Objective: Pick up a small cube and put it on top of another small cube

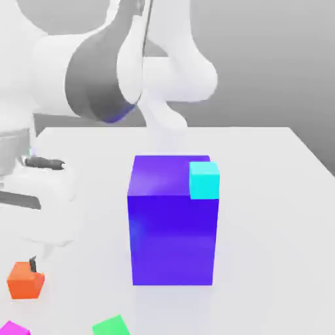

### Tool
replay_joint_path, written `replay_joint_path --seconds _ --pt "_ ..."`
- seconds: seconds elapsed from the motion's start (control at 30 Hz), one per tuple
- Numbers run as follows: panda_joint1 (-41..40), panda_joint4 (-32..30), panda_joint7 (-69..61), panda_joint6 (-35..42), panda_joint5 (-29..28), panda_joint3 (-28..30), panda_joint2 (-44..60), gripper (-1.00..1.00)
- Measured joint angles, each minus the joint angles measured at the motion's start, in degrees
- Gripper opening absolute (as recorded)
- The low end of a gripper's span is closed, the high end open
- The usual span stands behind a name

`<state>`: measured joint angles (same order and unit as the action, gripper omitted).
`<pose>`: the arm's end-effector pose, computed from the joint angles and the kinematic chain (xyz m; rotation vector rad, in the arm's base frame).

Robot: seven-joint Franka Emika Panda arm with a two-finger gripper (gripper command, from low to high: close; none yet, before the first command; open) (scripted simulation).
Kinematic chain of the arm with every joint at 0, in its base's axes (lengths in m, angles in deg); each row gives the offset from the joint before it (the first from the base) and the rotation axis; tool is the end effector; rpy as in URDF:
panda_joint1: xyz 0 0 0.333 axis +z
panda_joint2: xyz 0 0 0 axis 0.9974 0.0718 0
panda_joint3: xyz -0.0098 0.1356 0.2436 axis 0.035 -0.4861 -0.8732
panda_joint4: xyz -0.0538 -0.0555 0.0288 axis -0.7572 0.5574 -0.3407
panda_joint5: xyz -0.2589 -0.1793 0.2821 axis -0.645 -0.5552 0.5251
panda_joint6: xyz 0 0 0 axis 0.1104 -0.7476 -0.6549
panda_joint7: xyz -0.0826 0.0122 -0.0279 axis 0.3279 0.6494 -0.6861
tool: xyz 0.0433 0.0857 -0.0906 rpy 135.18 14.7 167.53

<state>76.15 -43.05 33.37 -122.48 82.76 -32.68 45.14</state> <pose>0.5620 -0.2210 0.2155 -2.5724 1.6812 -0.1840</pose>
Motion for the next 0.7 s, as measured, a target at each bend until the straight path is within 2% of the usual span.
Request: replay_joint_path --seconds 0.17,0.3,0.33,0.53,0.7 --pt "-2.96 1.84 -1.13 -2.00 1.42 0.57 10.41 0.00" --pt "-4.88 3.77 -2.58 -7.17 3.46 -1.13 18.71 0.00" --pt "-5.22 4.10 -2.82 -8.18 3.81 -1.54 20.09 -1.00" --pt "-5.37 4.28 -3.04 -8.66 4.10 -1.74 20.78 -1.00" --pt "-3.51 2.15 -1.23 -3.16 1.95 0.24 13.15 -1.00"
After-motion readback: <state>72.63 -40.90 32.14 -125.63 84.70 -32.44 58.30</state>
